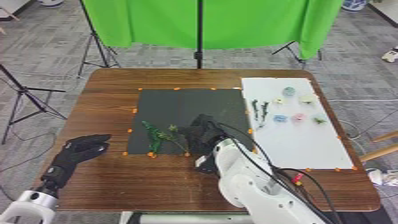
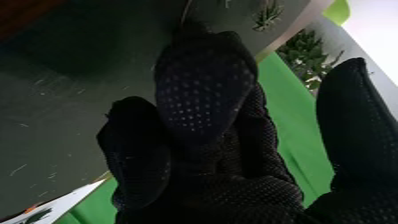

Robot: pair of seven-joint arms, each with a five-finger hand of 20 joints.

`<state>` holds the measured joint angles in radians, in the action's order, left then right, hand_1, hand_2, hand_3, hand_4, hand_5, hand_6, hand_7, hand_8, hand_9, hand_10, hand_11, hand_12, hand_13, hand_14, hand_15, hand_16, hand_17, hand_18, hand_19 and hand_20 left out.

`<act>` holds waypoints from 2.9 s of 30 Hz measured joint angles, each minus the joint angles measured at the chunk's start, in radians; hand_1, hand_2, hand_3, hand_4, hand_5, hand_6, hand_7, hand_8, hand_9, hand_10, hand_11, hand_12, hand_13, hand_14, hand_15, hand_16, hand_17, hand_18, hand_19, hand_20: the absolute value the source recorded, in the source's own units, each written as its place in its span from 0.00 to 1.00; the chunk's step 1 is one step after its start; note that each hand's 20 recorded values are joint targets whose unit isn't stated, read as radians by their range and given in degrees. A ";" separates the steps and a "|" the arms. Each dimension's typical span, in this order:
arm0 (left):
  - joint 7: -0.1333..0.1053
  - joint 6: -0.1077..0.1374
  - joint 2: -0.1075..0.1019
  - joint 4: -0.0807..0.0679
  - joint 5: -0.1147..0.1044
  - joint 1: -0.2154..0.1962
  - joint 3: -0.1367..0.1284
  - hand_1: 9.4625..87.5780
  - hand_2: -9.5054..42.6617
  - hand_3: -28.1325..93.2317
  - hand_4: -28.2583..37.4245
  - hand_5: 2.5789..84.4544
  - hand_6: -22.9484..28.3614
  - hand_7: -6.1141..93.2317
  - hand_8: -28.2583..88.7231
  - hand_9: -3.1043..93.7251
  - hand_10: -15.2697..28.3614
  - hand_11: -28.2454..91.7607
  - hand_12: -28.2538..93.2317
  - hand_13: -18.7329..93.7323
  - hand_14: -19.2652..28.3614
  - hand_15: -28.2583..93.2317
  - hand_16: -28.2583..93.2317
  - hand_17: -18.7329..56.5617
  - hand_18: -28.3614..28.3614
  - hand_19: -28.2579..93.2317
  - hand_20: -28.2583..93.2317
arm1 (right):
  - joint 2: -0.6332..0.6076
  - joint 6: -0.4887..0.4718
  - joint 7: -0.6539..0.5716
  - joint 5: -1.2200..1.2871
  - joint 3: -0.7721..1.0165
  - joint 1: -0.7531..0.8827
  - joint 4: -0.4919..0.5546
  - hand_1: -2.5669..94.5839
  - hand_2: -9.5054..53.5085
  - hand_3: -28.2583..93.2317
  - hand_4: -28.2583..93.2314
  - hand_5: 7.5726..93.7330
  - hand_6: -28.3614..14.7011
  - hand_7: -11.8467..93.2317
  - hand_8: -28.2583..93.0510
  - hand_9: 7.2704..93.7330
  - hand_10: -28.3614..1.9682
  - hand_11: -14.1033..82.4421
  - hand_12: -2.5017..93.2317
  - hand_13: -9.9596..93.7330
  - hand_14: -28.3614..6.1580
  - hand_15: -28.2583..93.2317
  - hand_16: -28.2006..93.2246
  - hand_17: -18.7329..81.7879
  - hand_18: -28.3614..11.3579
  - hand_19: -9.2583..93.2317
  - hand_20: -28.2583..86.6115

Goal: Arrange flowers

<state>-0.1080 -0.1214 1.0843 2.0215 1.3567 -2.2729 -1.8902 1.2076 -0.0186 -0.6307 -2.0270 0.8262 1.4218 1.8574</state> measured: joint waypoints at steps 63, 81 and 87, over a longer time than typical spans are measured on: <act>-0.087 0.169 -0.011 0.005 -0.046 -0.013 0.032 0.33 0.00 0.77 0.28 0.47 0.52 0.20 0.19 0.36 0.60 0.36 0.35 0.44 0.73 0.34 0.26 0.42 0.72 0.32 0.43 | -0.210 -0.266 -0.220 -0.104 0.135 -0.260 -0.206 0.31 0.04 0.72 0.14 0.80 0.47 0.24 0.19 0.92 0.44 0.58 0.36 1.00 0.76 0.74 0.50 0.88 0.38 1.00 0.76; -0.064 0.140 -0.006 0.005 -0.045 -0.013 0.030 0.32 0.00 0.77 0.27 0.47 0.52 0.19 0.19 0.36 0.60 0.35 0.35 0.44 0.73 0.34 0.26 0.40 0.72 0.32 0.42 | -0.192 -0.259 -0.212 -0.231 0.074 -0.248 -0.231 0.42 0.00 0.71 0.14 0.85 0.50 0.31 0.19 0.93 0.46 0.59 0.36 1.00 0.78 0.75 0.48 0.90 0.43 1.00 0.73; -0.059 0.136 -0.006 0.005 -0.044 -0.012 0.031 0.32 0.01 0.76 0.27 0.47 0.52 0.19 0.19 0.36 0.60 0.35 0.35 0.44 0.73 0.34 0.26 0.40 0.73 0.32 0.42 | -0.180 -0.240 -0.203 -0.296 0.046 -0.248 -0.246 0.50 0.00 0.70 0.16 0.85 0.50 0.32 0.32 0.93 0.48 0.60 0.36 1.00 0.80 0.77 0.46 0.91 0.46 1.00 0.71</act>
<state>-0.1675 0.0143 1.0786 2.0266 1.3128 -2.2845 -1.8597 1.0276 -0.2582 -0.8334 -2.3232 0.8720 1.1738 1.6117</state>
